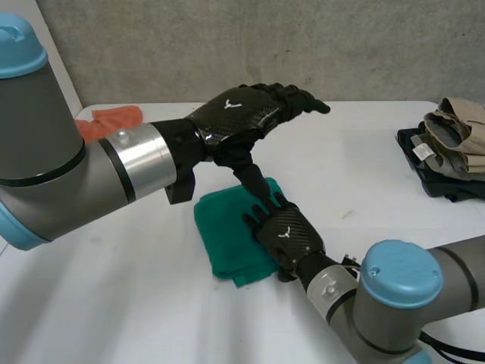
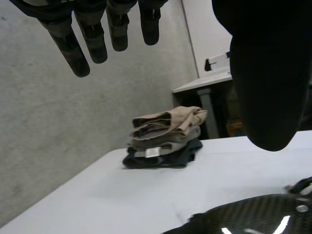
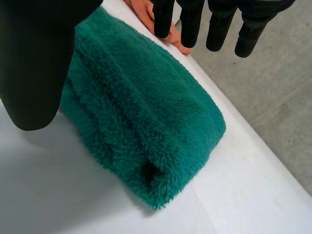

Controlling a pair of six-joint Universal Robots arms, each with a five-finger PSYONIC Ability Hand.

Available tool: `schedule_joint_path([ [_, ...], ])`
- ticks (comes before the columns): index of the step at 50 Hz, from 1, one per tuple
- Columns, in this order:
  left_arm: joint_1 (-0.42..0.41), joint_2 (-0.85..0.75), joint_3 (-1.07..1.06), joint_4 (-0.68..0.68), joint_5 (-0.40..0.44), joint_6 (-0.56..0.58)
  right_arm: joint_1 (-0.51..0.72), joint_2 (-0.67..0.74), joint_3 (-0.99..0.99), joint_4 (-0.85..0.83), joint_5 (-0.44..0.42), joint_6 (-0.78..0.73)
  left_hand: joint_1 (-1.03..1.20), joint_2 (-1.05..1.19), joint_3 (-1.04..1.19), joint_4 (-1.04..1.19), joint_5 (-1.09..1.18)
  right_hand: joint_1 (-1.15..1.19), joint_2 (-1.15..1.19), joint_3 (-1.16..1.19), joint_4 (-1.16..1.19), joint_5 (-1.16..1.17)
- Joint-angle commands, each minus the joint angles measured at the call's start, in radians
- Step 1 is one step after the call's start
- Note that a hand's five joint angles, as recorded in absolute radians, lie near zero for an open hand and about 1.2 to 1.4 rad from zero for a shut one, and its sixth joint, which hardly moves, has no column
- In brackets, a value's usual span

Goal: Fold the laundry.

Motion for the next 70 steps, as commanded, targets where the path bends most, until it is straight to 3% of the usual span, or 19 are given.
schedule_joint_path([
  [1,-0.006,0.001,-0.020,0.001,-0.017,0.001,-0.008,0.070,-0.067,-0.042,0.003,-0.007,-0.003,-0.016,-0.030,-0.020,-0.039,0.051,0.053,0.057,0.051,0.045],
  [12,-0.006,0.001,-0.023,0.001,-0.017,0.001,-0.009,0.150,-0.187,-0.034,-0.002,-0.004,-0.003,-0.016,-0.030,-0.020,-0.039,0.283,0.284,0.289,0.283,0.277],
  [19,-0.003,0.000,-0.021,0.001,-0.017,0.001,-0.009,0.167,-0.247,-0.031,-0.009,-0.001,-0.003,-0.016,-0.030,-0.020,-0.039,0.623,0.625,0.629,0.624,0.618],
  [33,0.003,0.000,-0.020,0.002,-0.015,-0.001,-0.005,0.281,-0.460,0.079,-0.002,0.001,-0.006,-0.018,-0.033,-0.023,-0.041,0.659,0.660,0.665,0.659,0.653],
  [35,0.006,-0.002,-0.021,0.004,-0.015,0.001,-0.005,0.302,-0.506,0.119,-0.005,0.001,-0.006,-0.018,-0.033,-0.023,-0.041,0.863,0.865,0.869,0.863,0.857],
  [36,0.008,-0.002,-0.021,0.004,-0.014,-0.001,-0.005,0.307,-0.520,0.133,-0.005,0.001,-0.006,-0.018,-0.033,-0.023,-0.041,1.123,1.125,1.129,1.123,1.117],
  [37,0.008,-0.002,-0.020,0.004,-0.015,0.001,-0.005,0.311,-0.532,0.145,-0.008,0.001,-0.006,-0.018,-0.033,-0.023,-0.041,1.180,1.181,1.186,1.180,1.174],
  [45,0.031,0.001,0.000,0.005,-0.014,-0.002,-0.012,0.233,-0.658,0.167,0.004,0.048,-0.003,-0.016,-0.030,-0.020,-0.039,1.180,1.182,1.186,1.181,1.175],
  [53,0.032,0.046,0.042,0.008,-0.021,-0.014,-0.218,0.054,-0.800,0.133,0.049,0.185,0.000,-0.013,-0.028,-0.017,-0.036,1.180,1.182,1.186,1.181,1.175],
  [63,0.023,0.074,0.039,0.010,-0.035,-0.017,-0.570,-0.002,-0.790,0.058,0.066,0.220,-0.003,-0.016,-0.030,-0.020,-0.039,1.180,1.182,1.186,1.181,1.175],
  [67,0.018,0.072,0.028,0.010,-0.035,-0.017,-0.732,0.021,-0.764,0.042,0.017,0.240,-0.003,-0.016,-0.030,-0.020,-0.039,1.180,1.182,1.186,1.181,1.175],
  [70,0.009,0.064,0.019,0.010,-0.035,-0.017,-0.830,0.132,-0.753,-0.002,-0.098,0.260,-0.003,-0.016,-0.030,-0.020,-0.039,1.180,1.182,1.186,1.181,1.175],
])
